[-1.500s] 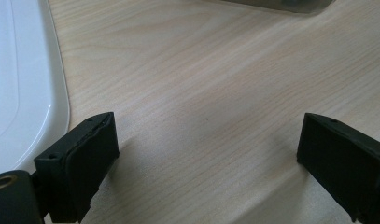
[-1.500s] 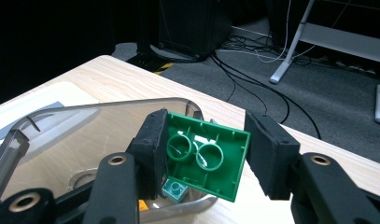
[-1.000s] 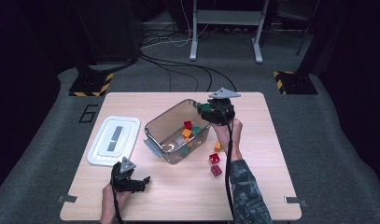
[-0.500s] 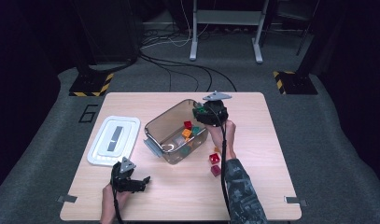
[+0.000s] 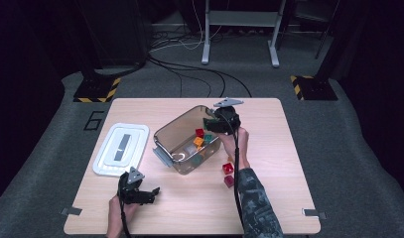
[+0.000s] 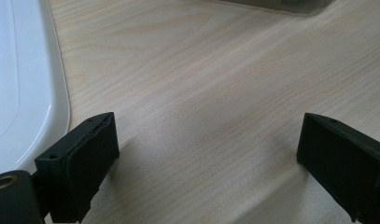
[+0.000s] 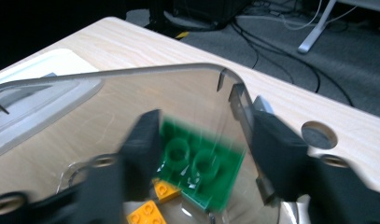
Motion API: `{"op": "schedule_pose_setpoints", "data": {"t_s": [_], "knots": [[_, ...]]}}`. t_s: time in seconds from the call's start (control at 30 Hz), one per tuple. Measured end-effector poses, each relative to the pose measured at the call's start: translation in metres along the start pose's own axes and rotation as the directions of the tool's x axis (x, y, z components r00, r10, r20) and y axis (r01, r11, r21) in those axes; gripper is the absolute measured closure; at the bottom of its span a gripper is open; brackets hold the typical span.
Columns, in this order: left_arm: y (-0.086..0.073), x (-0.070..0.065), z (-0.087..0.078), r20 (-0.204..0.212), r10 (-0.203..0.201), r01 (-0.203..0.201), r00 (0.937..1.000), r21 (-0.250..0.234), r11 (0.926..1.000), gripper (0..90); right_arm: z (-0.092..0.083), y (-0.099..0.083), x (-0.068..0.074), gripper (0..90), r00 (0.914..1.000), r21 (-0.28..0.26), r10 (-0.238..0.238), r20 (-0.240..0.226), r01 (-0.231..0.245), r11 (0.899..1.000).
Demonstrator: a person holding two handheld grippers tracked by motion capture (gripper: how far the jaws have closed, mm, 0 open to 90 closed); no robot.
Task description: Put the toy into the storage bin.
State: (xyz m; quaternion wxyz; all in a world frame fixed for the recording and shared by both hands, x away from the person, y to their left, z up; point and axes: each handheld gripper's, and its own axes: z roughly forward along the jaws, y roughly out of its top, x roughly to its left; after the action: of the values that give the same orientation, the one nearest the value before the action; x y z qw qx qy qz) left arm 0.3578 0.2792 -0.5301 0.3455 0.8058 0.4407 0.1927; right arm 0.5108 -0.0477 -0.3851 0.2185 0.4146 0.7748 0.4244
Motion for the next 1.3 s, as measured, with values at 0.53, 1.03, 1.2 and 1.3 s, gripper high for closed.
{"op": "schedule_pose_setpoints", "data": {"t_s": [0.53, 1.03, 1.2, 1.3], "knots": [[0.0, 0.0, 0.0, -0.004, -0.001, 0.001, 1.0, -0.004, 1.0, 5.2, -0.031, -0.024, -0.012, 7.6, 1.0, -0.018, 0.009, 0.003, -0.009, 1.0], [0.0, 0.0, 0.0, 0.0, -0.004, 0.004, 1.0, 0.001, 1.0, 5.2, -0.048, -0.089, -0.049, 7.9, 0.9902, 0.016, 0.11, 0.086, -0.112, 0.994], [0.0, 0.0, 0.0, -0.001, -0.002, 0.002, 1.0, 0.005, 1.0, 5.2, -0.039, -0.103, -0.055, 8.9, 0.9851, 0.049, 0.142, 0.097, -0.147, 0.988], [0.0, 0.0, 0.0, -0.002, 0.0, 0.0, 1.0, 0.005, 1.0, 5.2, -0.027, -0.114, -0.062, 10.8, 0.9767, 0.08, 0.178, 0.121, -0.188, 0.979]]}}
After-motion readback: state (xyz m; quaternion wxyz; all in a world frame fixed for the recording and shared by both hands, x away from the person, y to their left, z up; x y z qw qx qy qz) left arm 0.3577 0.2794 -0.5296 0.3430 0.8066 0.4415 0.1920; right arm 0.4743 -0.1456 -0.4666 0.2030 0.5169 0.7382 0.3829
